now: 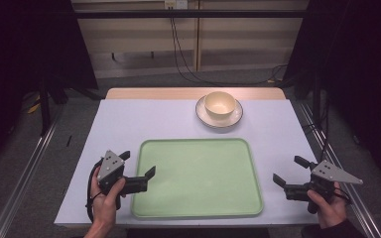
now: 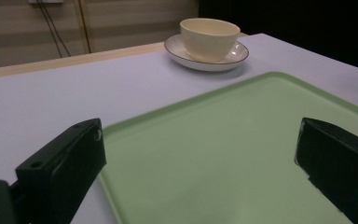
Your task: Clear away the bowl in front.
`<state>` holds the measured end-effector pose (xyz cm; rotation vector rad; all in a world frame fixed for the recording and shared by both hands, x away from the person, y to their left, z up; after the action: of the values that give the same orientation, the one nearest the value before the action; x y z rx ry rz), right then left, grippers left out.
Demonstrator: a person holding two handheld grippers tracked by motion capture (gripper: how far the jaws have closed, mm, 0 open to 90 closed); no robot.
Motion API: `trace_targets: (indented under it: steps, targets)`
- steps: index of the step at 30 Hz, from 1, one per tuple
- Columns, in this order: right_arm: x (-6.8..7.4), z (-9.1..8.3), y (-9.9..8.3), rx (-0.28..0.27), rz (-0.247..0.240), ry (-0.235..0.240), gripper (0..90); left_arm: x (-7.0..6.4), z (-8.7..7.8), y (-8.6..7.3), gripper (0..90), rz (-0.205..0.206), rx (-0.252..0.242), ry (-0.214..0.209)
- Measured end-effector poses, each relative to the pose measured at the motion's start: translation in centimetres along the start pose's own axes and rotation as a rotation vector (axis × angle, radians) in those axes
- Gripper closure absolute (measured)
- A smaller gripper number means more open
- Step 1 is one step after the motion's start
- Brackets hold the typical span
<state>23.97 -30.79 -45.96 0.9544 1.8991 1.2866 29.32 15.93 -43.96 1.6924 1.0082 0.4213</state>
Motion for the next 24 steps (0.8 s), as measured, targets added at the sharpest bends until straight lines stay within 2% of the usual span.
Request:
trace_targets:
  steps: [1, 4, 5, 9, 10, 11, 12, 13, 14, 15, 18, 19, 21, 23, 24]
  targets:
    - [0.0, 0.0, 0.0, 0.003, -0.002, -0.001, 0.8, -0.5, 0.3, 0.3, 2.4, 0.004, 0.012, -0.024]
    - [0.0, 0.0, 0.0, 0.002, -0.002, 0.001, 0.8, -0.9, 0.6, 0.5, 2.1, 0.013, 0.007, -0.025]
    - [0.0, 0.0, 0.0, 0.003, -0.003, -0.001, 0.8, -1.0, 0.7, 0.6, 2.1, 0.024, 0.012, -0.04]
    - [0.1, 0.1, -0.1, 0.011, -0.007, 0.003, 0.8, -1.3, 1.4, 1.1, 2.2, 0.026, 0.004, -0.045]
    - [0.1, 0.1, -0.1, 0.011, -0.007, 0.003, 0.8, -1.3, 1.5, 1.2, 2.2, 0.033, 0.005, -0.048]
    - [0.1, 0.1, -0.1, 0.012, -0.008, 0.002, 0.8, -1.3, 1.8, 1.5, 3.7, 0.056, 0.009, -0.058]
    - [0.1, 0.1, -0.2, 0.015, -0.012, 0.005, 0.8, -1.3, 1.8, 1.5, 3.7, 0.056, 0.009, -0.058]
    - [0.1, 0.2, -0.1, 0.012, -0.009, 0.002, 0.8, -1.5, 2.3, 1.7, 3.7, 0.036, 0.023, -0.084]
    - [0.1, 0.2, -0.1, 0.012, -0.009, 0.002, 0.8, -1.5, 2.3, 1.7, 3.6, 0.036, 0.023, -0.084]
    - [0.1, 0.1, -0.1, 0.009, -0.009, 0.003, 0.8, -1.7, 2.8, 2.0, 3.6, 0.04, 0.024, -0.105]
    - [0.1, 0.1, -0.1, 0.008, -0.006, 0.004, 0.8, -1.9, 3.4, 2.5, 4.2, 0.025, 0.012, -0.106]
    - [0.1, 0.1, -0.1, 0.007, -0.006, 0.004, 0.8, -2.0, 3.8, 2.6, 4.2, 0.032, 0.015, -0.097]
    - [0.1, 0.0, -0.1, 0.005, -0.002, 0.007, 0.8, -2.5, 4.7, 3.4, 4.7, 0.041, 0.006, -0.122]
    - [0.0, 0.0, 0.0, 0.003, 0.0, 0.004, 0.9, -2.7, 5.0, 3.6, 4.6, 0.046, 0.013, -0.12]
    - [0.0, 0.0, 0.0, 0.003, 0.0, 0.004, 0.9, -2.8, 5.3, 3.7, 4.6, 0.065, 0.018, -0.128]
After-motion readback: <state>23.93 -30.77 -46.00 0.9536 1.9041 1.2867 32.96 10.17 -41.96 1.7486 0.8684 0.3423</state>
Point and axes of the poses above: each handheld gripper's, and its own axes: z roughly forward along the jaws, y roughly out of its top, x roughly to its left, the point moved 5 cm from there along z, roughly forward along the jaws, and after that the axes turned 8 degrees about -z, right-handed, at the moved point
